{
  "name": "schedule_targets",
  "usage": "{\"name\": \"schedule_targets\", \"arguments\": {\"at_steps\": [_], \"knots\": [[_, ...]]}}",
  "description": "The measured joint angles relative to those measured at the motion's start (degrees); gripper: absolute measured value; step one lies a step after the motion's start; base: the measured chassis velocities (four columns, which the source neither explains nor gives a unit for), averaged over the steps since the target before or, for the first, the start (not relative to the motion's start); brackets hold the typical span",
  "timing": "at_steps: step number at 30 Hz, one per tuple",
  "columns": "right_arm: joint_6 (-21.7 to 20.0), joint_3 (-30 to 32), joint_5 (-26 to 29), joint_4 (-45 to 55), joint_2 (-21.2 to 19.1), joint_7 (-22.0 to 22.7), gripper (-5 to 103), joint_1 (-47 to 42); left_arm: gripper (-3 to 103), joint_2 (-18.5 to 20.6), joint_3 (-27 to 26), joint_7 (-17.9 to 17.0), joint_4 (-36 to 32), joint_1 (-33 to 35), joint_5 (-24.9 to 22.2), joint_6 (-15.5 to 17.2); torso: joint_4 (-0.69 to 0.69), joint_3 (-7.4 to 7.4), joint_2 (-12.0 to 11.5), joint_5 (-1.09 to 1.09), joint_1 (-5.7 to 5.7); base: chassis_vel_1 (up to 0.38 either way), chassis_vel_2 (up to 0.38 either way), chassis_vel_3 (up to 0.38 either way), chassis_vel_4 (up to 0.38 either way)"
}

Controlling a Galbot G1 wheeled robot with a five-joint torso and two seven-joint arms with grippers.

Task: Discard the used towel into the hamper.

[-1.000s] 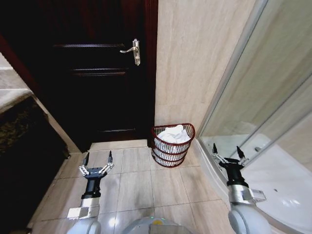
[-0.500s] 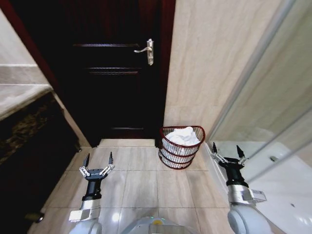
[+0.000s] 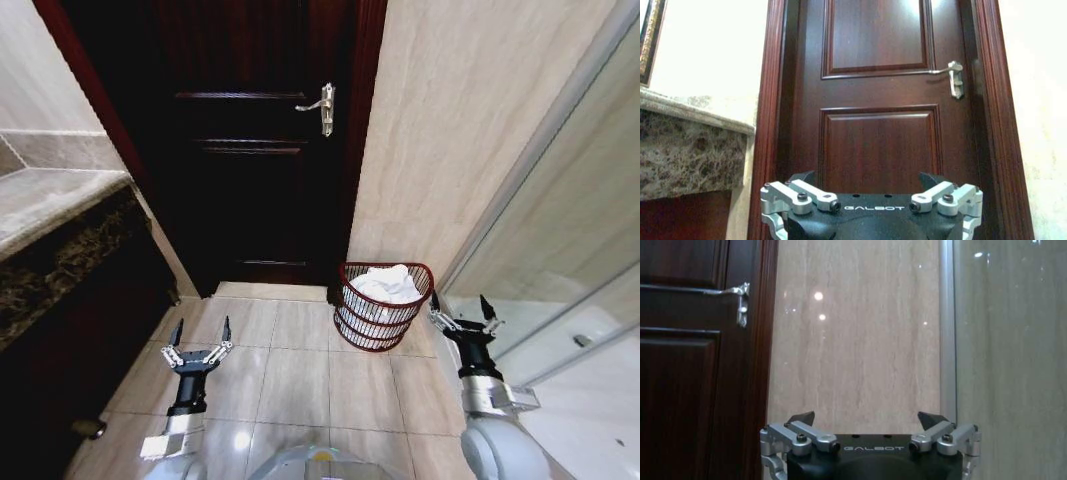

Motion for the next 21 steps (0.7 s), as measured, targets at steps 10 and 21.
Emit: {"name": "schedule_targets", "arguments": {"at_steps": [10,21], "knots": [[-2.6,6.49,1.48,2.32,4.66,-6.18,100,-1.65,100,1.91,0.91,2.33,-4.64,-0.45,-0.93,7.27,0.0,1.7,2.56,0.01,0.85,0.0,0.0,0.0,0.0],[-2.41,10.69,5.26,4.3,6.28,-11.13,100,-5.98,100,8.28,3.2,-4.29,-9.35,-4.39,-1.0,15.04,0.0,3.55,5.61,-0.01,2.07,0.0,0.0,0.0,0.0]]}}
